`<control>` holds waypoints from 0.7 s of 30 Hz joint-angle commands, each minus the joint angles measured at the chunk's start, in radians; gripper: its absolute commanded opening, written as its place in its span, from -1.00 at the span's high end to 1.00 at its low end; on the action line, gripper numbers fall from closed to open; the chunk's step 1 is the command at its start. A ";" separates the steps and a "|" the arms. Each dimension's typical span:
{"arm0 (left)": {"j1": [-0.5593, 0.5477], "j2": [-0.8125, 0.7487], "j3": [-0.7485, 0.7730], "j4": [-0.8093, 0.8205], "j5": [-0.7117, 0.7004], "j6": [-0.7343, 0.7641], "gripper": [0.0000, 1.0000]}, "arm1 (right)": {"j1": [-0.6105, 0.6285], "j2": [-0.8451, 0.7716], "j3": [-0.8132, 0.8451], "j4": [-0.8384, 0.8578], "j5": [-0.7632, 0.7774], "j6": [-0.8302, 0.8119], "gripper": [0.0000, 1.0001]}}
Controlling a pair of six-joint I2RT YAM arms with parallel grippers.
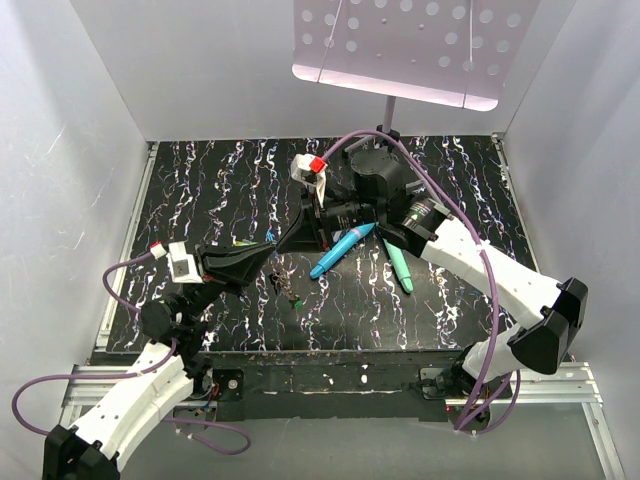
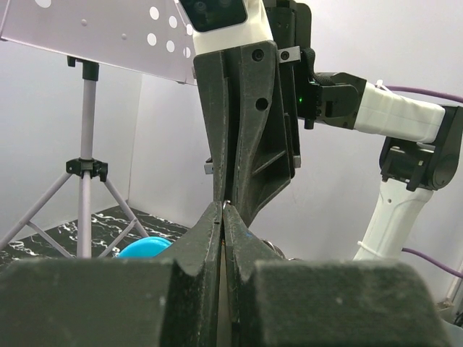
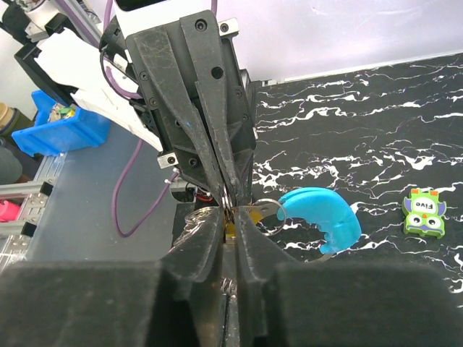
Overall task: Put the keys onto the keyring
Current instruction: Adjust the key on the keyring.
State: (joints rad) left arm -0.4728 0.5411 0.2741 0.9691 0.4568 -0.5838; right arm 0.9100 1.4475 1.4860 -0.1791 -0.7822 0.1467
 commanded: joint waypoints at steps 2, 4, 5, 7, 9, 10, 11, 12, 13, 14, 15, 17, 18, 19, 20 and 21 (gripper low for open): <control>0.005 -0.001 -0.012 0.060 -0.035 -0.019 1.00 | 0.009 0.001 0.054 -0.003 0.001 -0.039 0.97; 0.003 0.003 -0.015 0.068 -0.035 -0.024 1.00 | 0.007 -0.001 0.056 -0.005 -0.008 -0.052 0.97; 0.003 0.006 -0.015 0.071 -0.033 -0.027 1.00 | 0.009 0.001 0.059 -0.006 -0.015 -0.058 0.97; 0.003 0.013 -0.015 0.077 -0.029 -0.031 1.00 | 0.007 0.001 0.063 -0.010 -0.029 -0.065 0.97; 0.003 0.013 -0.013 0.074 -0.024 -0.037 1.00 | 0.009 0.001 0.071 -0.025 -0.037 -0.093 0.97; 0.003 0.013 -0.012 0.066 -0.021 -0.040 1.00 | 0.009 0.001 0.072 -0.034 -0.037 -0.108 0.97; 0.003 0.011 -0.012 0.056 -0.017 -0.045 1.00 | 0.009 0.001 0.077 -0.046 -0.037 -0.125 0.97; 0.003 0.007 -0.010 0.037 -0.017 -0.050 1.00 | 0.009 -0.001 0.082 -0.065 -0.038 -0.143 0.97; 0.003 -0.004 -0.009 0.011 -0.014 -0.051 1.00 | 0.009 -0.002 0.086 -0.089 -0.040 -0.188 0.97; 0.003 -0.021 -0.006 -0.030 -0.007 -0.053 0.94 | 0.009 -0.004 0.086 -0.112 -0.045 -0.226 0.97; 0.003 -0.041 0.000 -0.087 -0.003 -0.051 0.76 | 0.007 -0.009 0.091 -0.146 -0.051 -0.260 0.97; 0.003 -0.122 0.026 -0.281 0.009 -0.036 0.14 | 0.007 -0.010 0.109 -0.262 -0.081 -0.387 0.97; 0.003 -0.147 0.048 -0.367 0.016 -0.012 -0.13 | 0.007 -0.015 0.118 -0.337 -0.084 -0.471 0.97; 0.003 -0.191 0.080 -0.477 0.017 0.008 -0.43 | 0.006 -0.019 0.129 -0.409 -0.084 -0.560 0.97; 0.003 -0.237 0.114 -0.610 0.007 0.037 -0.70 | 0.006 -0.021 0.149 -0.504 -0.075 -0.640 0.97; 0.003 -0.266 0.149 -0.776 -0.006 0.059 -0.95 | 0.006 -0.016 0.166 -0.595 -0.060 -0.721 0.97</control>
State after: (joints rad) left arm -0.4728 0.3920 0.2935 0.6891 0.4629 -0.6010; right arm 0.9123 1.4528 1.5486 -0.4599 -0.8181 -0.2192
